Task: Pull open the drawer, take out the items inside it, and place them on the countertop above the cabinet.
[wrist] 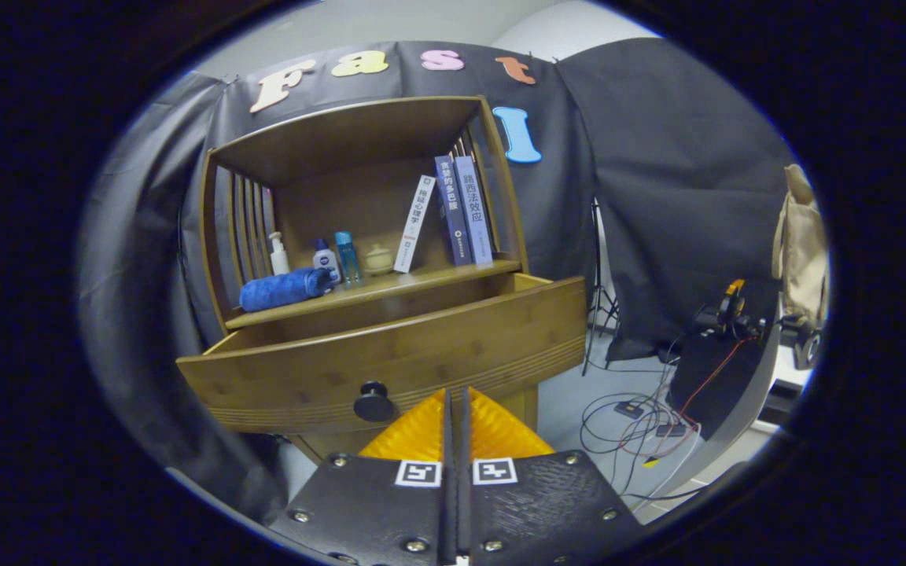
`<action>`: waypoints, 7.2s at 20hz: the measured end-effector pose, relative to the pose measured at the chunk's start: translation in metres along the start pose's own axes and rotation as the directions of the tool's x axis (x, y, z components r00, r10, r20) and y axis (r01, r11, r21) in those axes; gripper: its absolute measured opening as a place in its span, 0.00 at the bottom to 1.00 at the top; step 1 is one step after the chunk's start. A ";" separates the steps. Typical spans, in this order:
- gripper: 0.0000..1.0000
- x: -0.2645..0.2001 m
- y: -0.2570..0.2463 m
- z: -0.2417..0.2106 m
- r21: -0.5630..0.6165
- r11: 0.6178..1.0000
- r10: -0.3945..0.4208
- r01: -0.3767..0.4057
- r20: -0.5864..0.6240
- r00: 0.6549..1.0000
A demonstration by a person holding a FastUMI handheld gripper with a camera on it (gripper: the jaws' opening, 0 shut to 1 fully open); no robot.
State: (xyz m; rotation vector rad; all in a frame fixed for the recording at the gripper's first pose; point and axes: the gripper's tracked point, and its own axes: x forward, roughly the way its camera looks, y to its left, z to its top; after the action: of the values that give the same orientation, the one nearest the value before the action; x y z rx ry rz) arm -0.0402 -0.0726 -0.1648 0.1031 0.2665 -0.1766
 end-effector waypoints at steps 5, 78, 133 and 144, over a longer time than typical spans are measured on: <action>0.01 0.009 0.011 0.023 -0.043 0.999 0.003 -0.003 0.011 1.000; 0.36 0.105 0.080 0.060 -0.468 0.857 -0.492 0.215 -0.620 0.612; 0.48 0.218 0.159 0.176 -0.139 0.989 0.043 -0.058 -0.109 0.993; 0.48 0.106 0.102 0.147 -0.112 0.988 -0.100 0.103 0.025 0.995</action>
State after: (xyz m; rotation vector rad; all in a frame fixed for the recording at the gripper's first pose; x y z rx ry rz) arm 0.1169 -0.0079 -0.0441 -0.0249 0.2627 -0.2631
